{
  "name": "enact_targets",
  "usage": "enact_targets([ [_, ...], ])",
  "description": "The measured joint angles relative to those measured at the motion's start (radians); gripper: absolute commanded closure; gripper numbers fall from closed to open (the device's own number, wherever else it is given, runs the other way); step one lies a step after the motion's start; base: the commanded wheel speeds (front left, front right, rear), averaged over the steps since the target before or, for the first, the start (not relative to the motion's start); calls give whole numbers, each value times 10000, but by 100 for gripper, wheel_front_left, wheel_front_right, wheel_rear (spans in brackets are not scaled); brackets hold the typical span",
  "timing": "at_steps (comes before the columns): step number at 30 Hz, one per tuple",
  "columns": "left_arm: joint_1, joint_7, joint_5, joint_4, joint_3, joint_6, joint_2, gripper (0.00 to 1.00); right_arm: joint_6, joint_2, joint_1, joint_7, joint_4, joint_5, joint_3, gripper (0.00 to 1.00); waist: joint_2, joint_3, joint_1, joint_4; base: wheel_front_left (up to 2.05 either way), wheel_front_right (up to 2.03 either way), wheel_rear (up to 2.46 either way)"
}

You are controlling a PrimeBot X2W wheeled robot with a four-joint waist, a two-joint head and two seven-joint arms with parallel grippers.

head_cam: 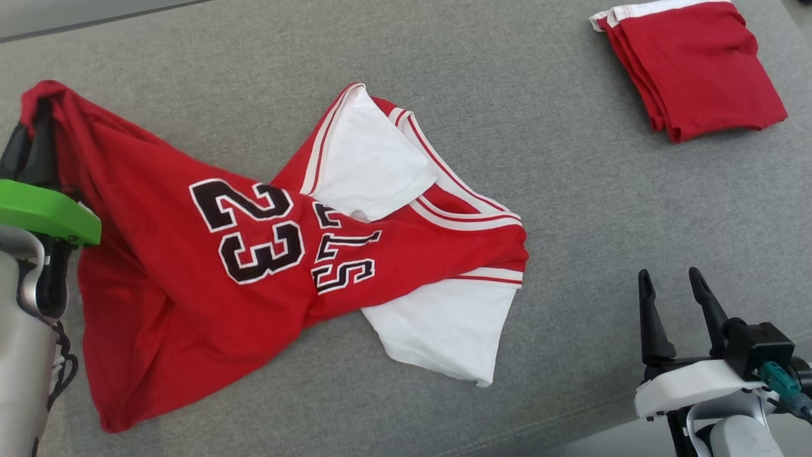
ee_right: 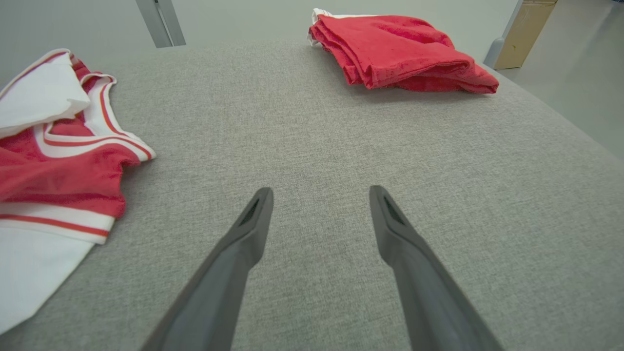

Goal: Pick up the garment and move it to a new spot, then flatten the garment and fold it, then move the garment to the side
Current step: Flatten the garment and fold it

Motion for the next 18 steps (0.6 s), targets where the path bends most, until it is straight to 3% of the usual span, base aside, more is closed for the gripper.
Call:
enact_targets([
  [7, 55, -2, 1183, -238, 1699, 2, -732, 0, 0, 8, -152, 0, 58, -46, 56, 0, 0, -196, 0, 295, 0, 0, 0],
  [12, 1348, -6, 1501, -1290, 2449, 2, -1624, 0, 0, 12, -105, 0, 102, -44, -40, 0, 0, -760, 0, 632, 0, 0, 0],
  [18, 3779, -2, 1413, -2581, 2044, 0, -2297, 0, 0, 8, 430, 0, 140, 6, -313, 0, 0, -1465, 0, 1000, 0, 0, 0],
])
